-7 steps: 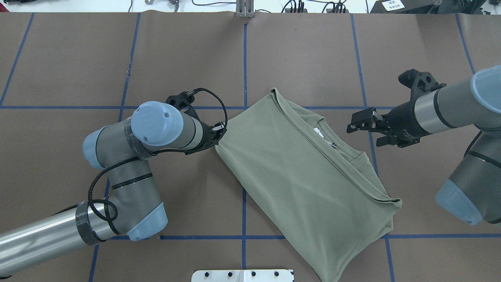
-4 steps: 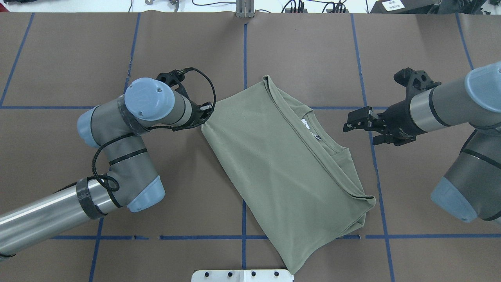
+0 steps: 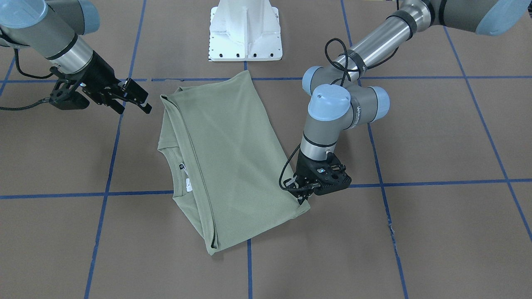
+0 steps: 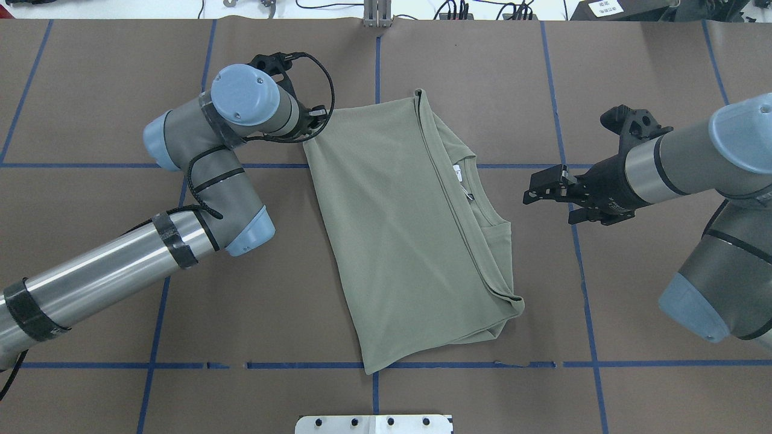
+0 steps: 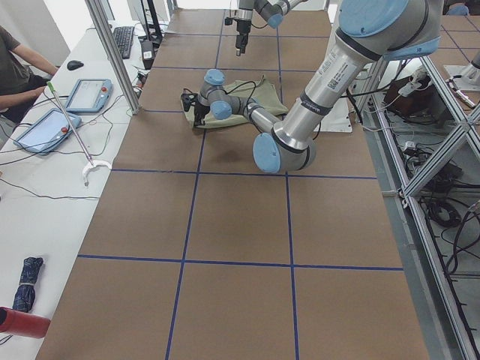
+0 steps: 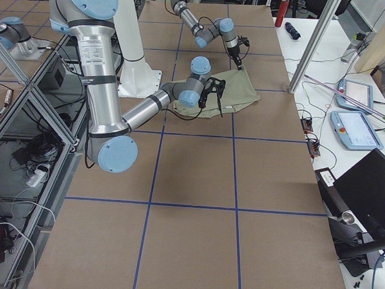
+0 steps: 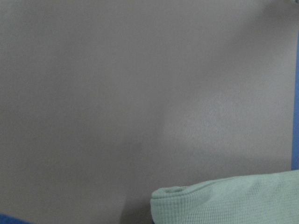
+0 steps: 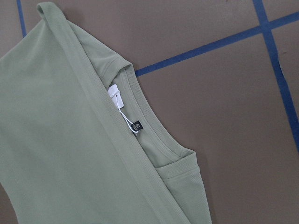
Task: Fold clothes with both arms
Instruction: 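Pull the shirt corner with the left gripper away from the robot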
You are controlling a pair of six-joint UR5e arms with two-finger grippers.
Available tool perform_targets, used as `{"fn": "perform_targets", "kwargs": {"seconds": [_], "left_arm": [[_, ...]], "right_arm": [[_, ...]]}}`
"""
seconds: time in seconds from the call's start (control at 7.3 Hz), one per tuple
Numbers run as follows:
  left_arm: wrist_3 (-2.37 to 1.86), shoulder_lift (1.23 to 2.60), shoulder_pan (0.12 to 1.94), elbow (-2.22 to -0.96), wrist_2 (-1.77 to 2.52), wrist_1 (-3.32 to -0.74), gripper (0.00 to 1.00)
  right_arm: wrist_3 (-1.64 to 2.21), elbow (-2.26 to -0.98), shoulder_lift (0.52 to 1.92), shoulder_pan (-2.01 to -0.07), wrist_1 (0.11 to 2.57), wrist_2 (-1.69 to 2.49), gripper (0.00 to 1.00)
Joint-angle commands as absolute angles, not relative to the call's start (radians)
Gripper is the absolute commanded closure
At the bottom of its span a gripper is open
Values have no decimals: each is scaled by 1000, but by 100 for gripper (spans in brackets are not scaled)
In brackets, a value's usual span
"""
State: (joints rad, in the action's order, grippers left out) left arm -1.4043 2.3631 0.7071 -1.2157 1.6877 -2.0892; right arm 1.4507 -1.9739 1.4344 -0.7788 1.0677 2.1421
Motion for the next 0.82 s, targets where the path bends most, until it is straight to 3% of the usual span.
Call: {"fn": "perform_targets", "kwargs": {"seconds": [0.0,0.14,0.55,0.68], "left_arm": [[-1353,2437,723,-1088,1642,-2188,100],[-1354,2503,721,-992,1611,-2241,100],[-1355,2568,715,-868,1569,-2336,100],[-1353,2568,715,-867,1548,-2338,48]], "right_arm": [[1456,-1980,1434,-779,1068,2141,0],[1456,-1979,1433,-778,1069,2141,0],[1454,-1980,1433,-779,1069,2140,0],[1447,-1979,1433,-778,1069,2140,0]]}}
